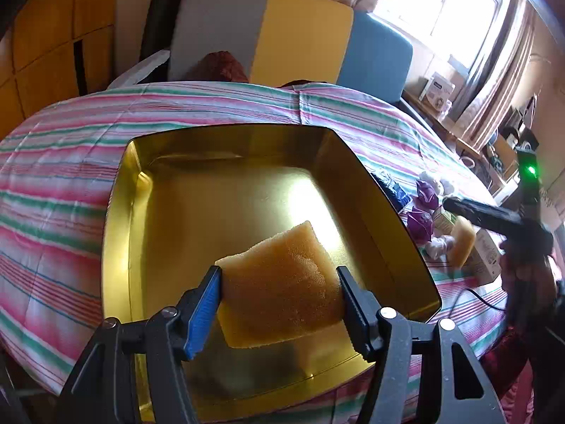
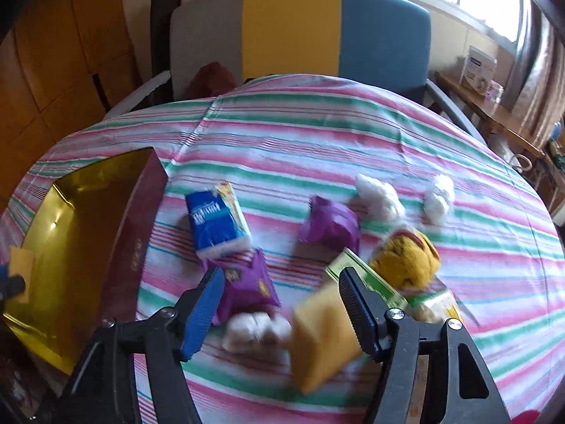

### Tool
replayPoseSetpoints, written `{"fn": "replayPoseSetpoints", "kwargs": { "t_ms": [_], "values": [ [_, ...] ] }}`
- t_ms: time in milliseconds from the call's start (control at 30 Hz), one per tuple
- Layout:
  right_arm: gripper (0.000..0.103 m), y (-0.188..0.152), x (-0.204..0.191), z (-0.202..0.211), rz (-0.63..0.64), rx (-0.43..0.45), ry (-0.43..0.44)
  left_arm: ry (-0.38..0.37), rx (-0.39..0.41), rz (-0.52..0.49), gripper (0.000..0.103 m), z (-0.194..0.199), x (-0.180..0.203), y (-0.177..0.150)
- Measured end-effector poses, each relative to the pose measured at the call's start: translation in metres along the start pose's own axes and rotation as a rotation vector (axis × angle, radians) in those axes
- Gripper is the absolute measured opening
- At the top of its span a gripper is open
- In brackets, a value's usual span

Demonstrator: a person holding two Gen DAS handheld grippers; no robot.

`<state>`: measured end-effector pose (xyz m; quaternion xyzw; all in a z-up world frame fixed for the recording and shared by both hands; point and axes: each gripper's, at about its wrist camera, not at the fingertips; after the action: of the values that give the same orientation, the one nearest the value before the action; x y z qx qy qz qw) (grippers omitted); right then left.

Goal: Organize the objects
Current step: 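Grasp the small yellow sponge with the left tool and carry it over the tray, then lower the sponge into the tray with left tool while right tool grasps the tissue pack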

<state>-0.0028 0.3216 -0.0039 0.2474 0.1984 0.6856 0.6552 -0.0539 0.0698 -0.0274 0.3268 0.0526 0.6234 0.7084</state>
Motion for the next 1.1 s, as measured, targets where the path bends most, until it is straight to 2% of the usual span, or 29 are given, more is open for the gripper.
{"fn": "replayPoseSetpoints", "kwargs": {
  "t_ms": [200, 367, 433, 467, 567, 733, 900, 1000, 1100],
  "values": [
    [0.071, 0.040, -0.031, -0.050, 0.097, -0.102, 0.057, -0.022, 0.006, 0.037, 0.064, 0.008, -0.015, 0.000],
    [0.072, 0.049, -0.039, -0.095, 0.128, -0.211, 0.057, -0.025, 0.002, 0.054, 0.064, 0.009, -0.023, -0.003],
    [0.067, 0.048, -0.034, -0.107, 0.098, -0.244, 0.109, -0.028, -0.001, 0.059, 0.064, 0.009, -0.025, -0.004],
    [0.057, 0.047, -0.035, -0.110, 0.093, -0.253, 0.127, -0.028, -0.002, 0.061, 0.064, 0.008, -0.026, -0.005],
    [0.053, 0.043, -0.039, -0.104, 0.105, -0.236, 0.110, -0.032, -0.003, 0.067, 0.064, 0.007, -0.028, -0.006],
    [0.052, 0.038, -0.045, -0.060, 0.101, -0.126, 0.100, -0.035, -0.004, 0.070, 0.064, 0.007, -0.027, -0.009],
    [0.052, 0.026, -0.059, -0.007, 0.156, -0.048, 0.192, -0.033, 0.008, 0.069, 0.064, 0.011, -0.026, -0.011],
    [0.053, 0.003, -0.072, 0.007, 0.213, -0.075, 0.243, -0.034, 0.011, 0.069, 0.064, 0.012, -0.026, -0.011],
    [0.053, -0.031, -0.079, 0.006, 0.250, -0.140, 0.241, -0.031, 0.012, 0.068, 0.064, 0.014, -0.026, -0.011]
  ]
}}
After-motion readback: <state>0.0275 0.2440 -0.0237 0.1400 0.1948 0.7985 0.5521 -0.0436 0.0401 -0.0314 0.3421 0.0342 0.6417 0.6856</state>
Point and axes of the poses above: each gripper's, at about its wrist camera, not at the fingertips, and z roughly against the way its jaws point, x to its right, y to its top, and after that the axes turned 10 degrees about z, right-handed
